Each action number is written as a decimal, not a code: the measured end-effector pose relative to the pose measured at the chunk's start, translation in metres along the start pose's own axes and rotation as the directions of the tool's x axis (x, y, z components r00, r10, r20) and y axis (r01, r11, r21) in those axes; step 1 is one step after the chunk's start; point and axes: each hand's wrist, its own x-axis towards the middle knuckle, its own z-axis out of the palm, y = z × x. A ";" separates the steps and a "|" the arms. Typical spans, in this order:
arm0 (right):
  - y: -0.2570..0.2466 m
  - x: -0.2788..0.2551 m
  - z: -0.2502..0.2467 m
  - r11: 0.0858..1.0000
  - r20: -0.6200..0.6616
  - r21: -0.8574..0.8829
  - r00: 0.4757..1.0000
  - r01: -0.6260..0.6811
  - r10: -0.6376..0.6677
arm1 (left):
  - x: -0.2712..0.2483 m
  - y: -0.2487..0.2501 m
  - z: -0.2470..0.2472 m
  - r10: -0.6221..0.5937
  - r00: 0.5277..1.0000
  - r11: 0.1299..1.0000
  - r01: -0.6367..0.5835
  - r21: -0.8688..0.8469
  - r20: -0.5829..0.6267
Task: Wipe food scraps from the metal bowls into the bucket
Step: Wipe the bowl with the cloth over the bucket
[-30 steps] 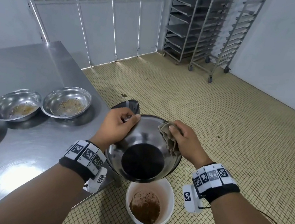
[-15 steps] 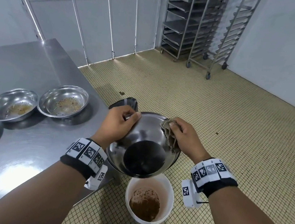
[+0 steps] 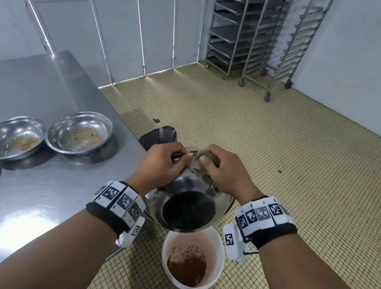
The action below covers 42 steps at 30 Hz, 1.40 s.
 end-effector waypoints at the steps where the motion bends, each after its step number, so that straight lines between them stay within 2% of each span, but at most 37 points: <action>1: -0.001 0.002 0.000 1.000 0.005 -0.016 1.000 0.022 -0.022 | 0.000 -0.002 0.001 -0.009 1.000 1.000 0.009 -0.009 0.000; 4: 0.017 -0.004 -0.004 0.994 -0.036 0.068 0.996 -0.085 0.088 | 0.002 -0.009 -0.010 -0.115 0.991 0.993 0.113 -0.045 -0.066; 7: 0.029 -0.011 -0.002 0.976 -0.054 0.140 0.983 -0.166 0.175 | 0.002 -0.009 -0.018 -0.121 0.987 0.993 0.118 -0.028 -0.111; 11: 0.005 0.002 0.002 1.000 -0.033 0.002 0.999 -0.026 0.026 | 0.005 -0.002 -0.002 -0.035 0.999 0.999 0.036 0.038 -0.024; 13: 0.010 0.002 0.001 1.000 -0.079 0.023 0.997 -0.020 0.022 | 0.007 -0.003 -0.003 -0.054 0.998 0.998 0.054 0.010 -0.040; 14: 0.019 -0.003 0.001 0.991 -0.111 0.106 0.990 -0.077 0.089 | 0.008 -0.004 -0.007 -0.078 0.995 0.997 0.077 -0.014 -0.070; 16: 0.039 -0.017 0.006 0.919 -0.122 0.334 0.957 -0.211 0.264 | 0.010 -0.006 -0.020 -0.131 0.980 0.989 0.118 -0.092 -0.149; 18: 0.050 -0.027 0.017 0.856 -0.101 0.428 0.926 -0.290 0.364 | 0.012 -0.003 -0.029 -0.130 0.977 0.987 0.111 -0.113 -0.170; 19: 0.050 -0.028 0.022 0.841 -0.110 0.457 0.920 -0.289 0.376 | 0.013 0.001 -0.031 -0.097 0.983 0.993 0.085 -0.085 -0.156; 21: 0.041 -0.023 0.022 0.837 -0.158 0.486 0.917 -0.251 0.366 | 0.014 0.007 -0.026 -0.030 0.994 0.999 0.027 -0.030 -0.103; 25: 0.022 -0.009 0.009 0.953 -0.211 0.284 0.962 -0.108 0.172 | 0.014 0.013 -0.014 -0.021 1.000 1.000 0.021 0.020 -0.014; 26: 0.025 -0.010 0.010 0.954 -0.220 0.283 0.961 -0.101 0.167 | 0.013 0.014 -0.014 -0.023 0.999 1.000 0.024 0.012 -0.028; 29: 0.040 -0.020 0.017 0.874 -0.242 0.454 0.921 -0.171 0.306 | 0.012 0.010 -0.019 -0.057 0.989 0.997 0.050 -0.057 -0.133; 31: 0.039 -0.023 0.017 0.881 -0.236 0.439 0.925 -0.173 0.299 | 0.011 0.008 -0.019 -0.065 0.989 0.997 0.059 -0.049 -0.136; 34: 0.013 -0.012 0.007 0.971 -0.194 0.230 0.974 -0.069 0.115 | 0.008 0.013 -0.011 -0.066 0.998 0.998 0.066 0.025 -0.014; 36: 0.003 -0.004 0.002 0.992 -0.179 0.125 0.984 0.004 0.018 | 0.009 0.017 -0.011 -0.067 0.998 0.997 0.068 0.022 -0.013; 38: 0.010 -0.006 -0.002 0.981 -0.207 0.191 0.975 -0.045 0.085 | 0.010 0.014 -0.018 -0.087 0.993 0.996 0.084 -0.037 -0.084; 40: 0.024 -0.013 -0.003 0.941 -0.216 0.317 0.956 -0.122 0.197 | 0.009 0.008 -0.027 -0.163 0.975 0.979 0.141 -0.147 -0.148; 42: 0.031 -0.016 0.003 0.925 -0.214 0.351 0.950 -0.145 0.229 | 0.007 0.004 -0.028 -0.182 0.970 0.974 0.154 -0.168 -0.162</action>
